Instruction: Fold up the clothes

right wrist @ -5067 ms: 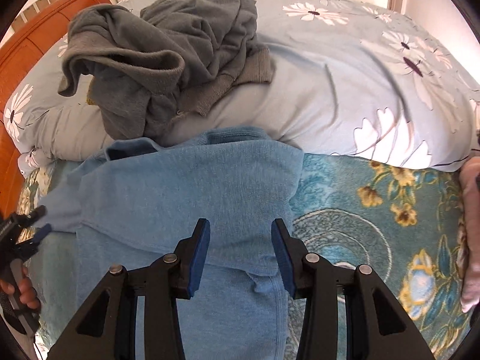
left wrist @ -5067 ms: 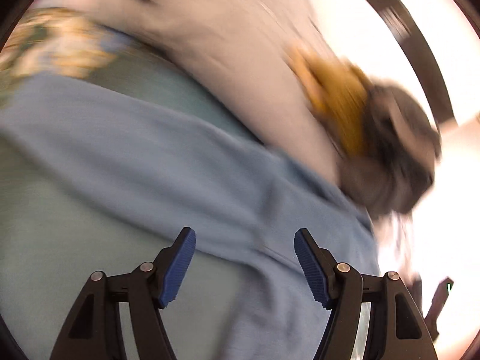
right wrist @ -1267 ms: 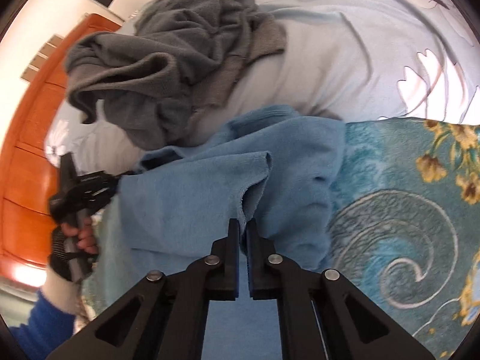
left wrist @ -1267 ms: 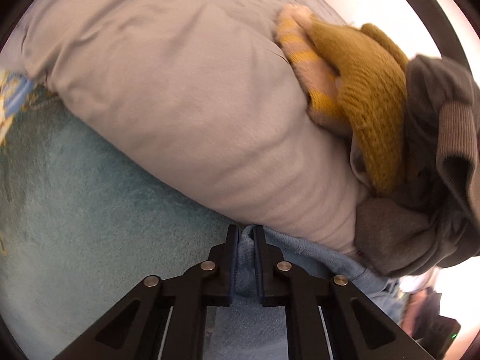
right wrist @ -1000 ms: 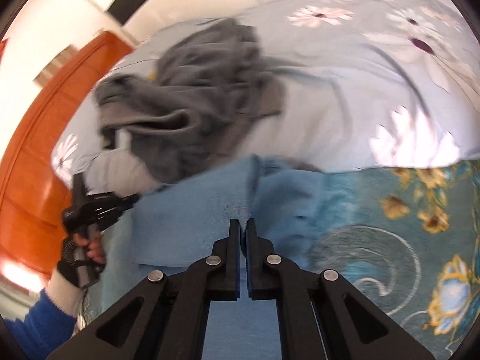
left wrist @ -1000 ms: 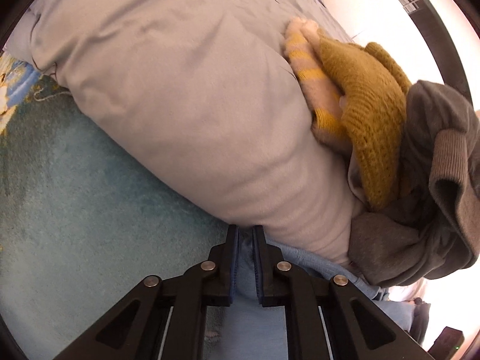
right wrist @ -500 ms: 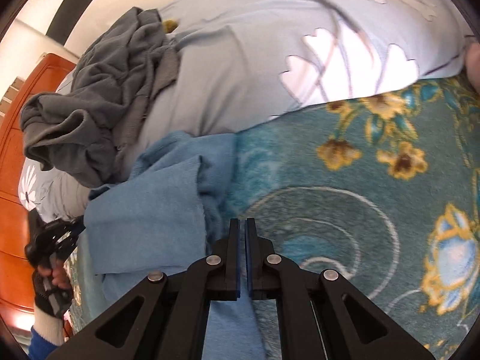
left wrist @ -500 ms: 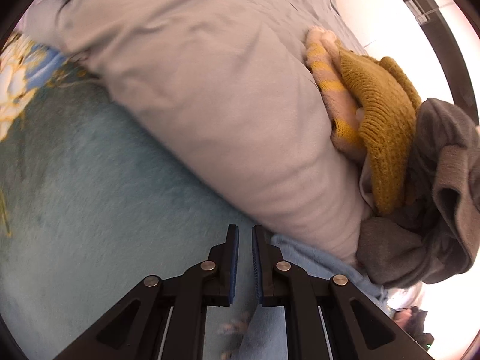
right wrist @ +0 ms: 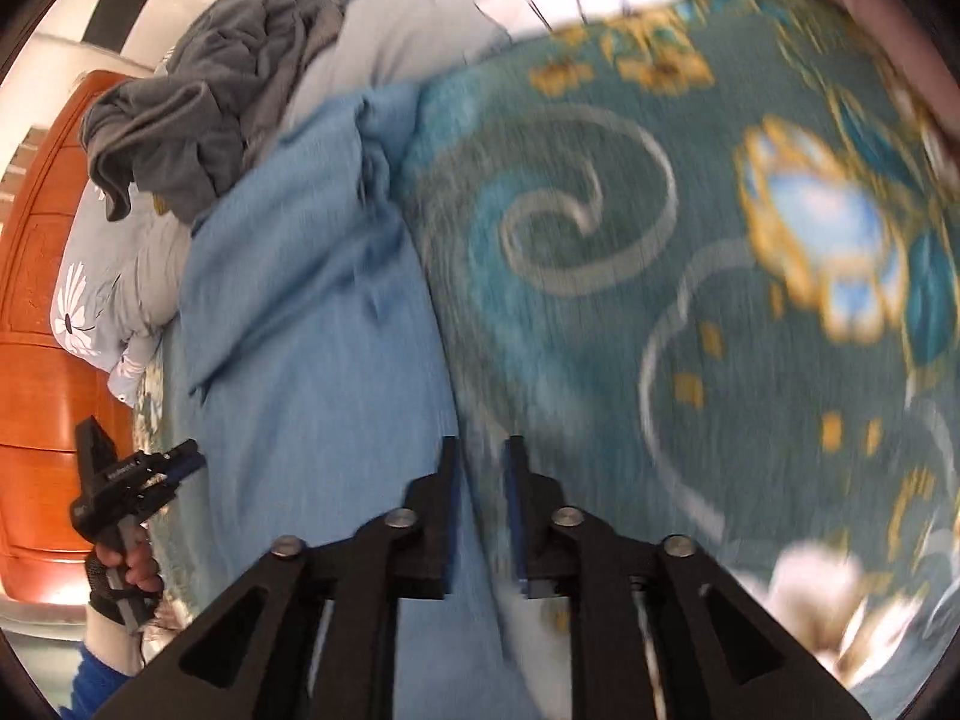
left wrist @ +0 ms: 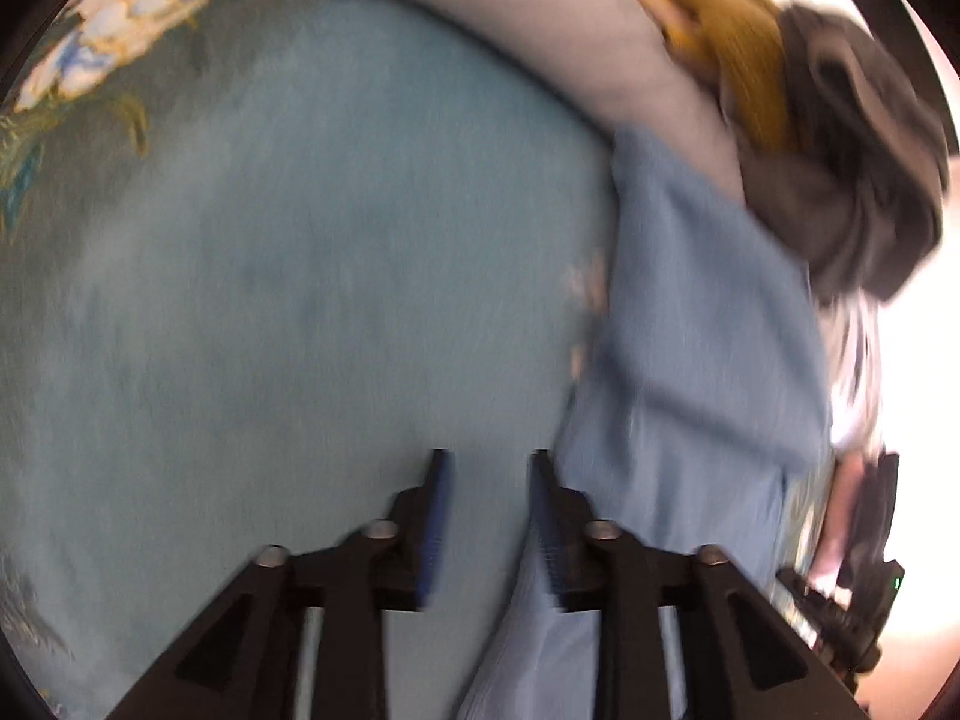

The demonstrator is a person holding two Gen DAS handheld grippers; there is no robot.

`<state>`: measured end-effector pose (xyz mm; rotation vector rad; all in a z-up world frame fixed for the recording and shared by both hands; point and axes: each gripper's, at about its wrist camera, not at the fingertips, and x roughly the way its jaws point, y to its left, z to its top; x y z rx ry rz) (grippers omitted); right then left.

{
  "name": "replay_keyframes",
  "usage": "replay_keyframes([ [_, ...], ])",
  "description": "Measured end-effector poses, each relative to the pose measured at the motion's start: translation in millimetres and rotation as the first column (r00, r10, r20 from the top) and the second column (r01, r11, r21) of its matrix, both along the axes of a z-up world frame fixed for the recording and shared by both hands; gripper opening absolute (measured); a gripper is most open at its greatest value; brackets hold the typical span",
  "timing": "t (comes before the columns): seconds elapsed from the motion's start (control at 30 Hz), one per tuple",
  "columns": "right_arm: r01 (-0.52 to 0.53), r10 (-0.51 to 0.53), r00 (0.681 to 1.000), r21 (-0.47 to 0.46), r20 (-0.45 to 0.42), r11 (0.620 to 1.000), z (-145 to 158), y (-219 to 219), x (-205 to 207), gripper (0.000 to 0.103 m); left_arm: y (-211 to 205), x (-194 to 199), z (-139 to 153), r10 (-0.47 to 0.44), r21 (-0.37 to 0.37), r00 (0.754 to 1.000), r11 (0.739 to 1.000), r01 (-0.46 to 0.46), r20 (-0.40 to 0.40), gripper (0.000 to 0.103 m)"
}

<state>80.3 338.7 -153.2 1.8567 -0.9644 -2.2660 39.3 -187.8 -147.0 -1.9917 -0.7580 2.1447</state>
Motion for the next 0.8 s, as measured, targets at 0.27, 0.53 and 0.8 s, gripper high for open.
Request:
replay_keyframes([
  [0.27, -0.025, 0.035, 0.993, -0.092, 0.111, 0.995, -12, -11, 41, 0.022, 27, 41, -2, -0.143, -0.002, 0.98, 0.989, 0.145, 0.135, 0.064],
  [0.53, -0.031, 0.059, 0.985, -0.171, 0.161, 0.985, -21, -14, 50, 0.022, 38, 63, 2, -0.227, -0.029, 0.963, 0.972, 0.233, 0.143, 0.065],
  [0.8, -0.127, 0.149, 0.979, -0.152, 0.141, 0.98, -17, -24, 46, 0.007, 37, 75, 6, -0.281, 0.066, 0.954, 0.959, 0.275, 0.105, 0.049],
])
